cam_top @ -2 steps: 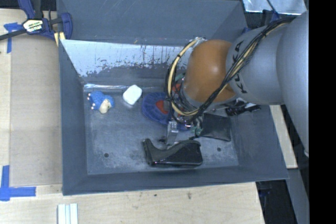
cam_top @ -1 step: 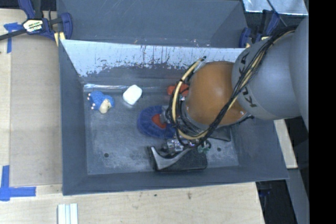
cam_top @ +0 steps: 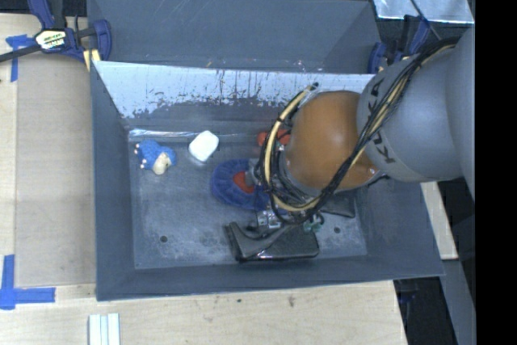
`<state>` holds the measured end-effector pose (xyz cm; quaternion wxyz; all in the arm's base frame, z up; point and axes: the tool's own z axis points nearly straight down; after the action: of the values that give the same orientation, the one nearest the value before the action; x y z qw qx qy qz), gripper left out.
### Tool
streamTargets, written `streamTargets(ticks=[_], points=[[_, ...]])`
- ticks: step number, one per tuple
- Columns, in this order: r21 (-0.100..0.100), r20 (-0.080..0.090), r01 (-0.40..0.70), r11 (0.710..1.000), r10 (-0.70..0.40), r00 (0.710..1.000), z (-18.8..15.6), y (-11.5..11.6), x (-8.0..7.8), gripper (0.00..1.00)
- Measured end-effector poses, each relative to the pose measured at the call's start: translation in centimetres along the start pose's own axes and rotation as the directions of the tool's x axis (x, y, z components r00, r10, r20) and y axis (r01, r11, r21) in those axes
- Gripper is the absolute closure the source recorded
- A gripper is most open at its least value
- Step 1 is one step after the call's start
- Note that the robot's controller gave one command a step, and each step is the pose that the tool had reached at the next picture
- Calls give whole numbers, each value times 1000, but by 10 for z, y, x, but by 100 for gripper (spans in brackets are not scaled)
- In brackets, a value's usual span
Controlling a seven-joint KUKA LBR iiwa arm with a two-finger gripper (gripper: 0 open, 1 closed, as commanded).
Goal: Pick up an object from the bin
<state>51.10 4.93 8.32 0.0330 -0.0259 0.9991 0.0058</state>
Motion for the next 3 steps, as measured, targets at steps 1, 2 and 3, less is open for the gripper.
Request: streamTargets(ticks=[1,2,3], points=[[-18,-16,646,763,-647,763,5,15,14,0],[-19,-20,645,764,-646,763,4,15,14,100],[-28,-46,643,766,-643,764,-46,15,7,100]])
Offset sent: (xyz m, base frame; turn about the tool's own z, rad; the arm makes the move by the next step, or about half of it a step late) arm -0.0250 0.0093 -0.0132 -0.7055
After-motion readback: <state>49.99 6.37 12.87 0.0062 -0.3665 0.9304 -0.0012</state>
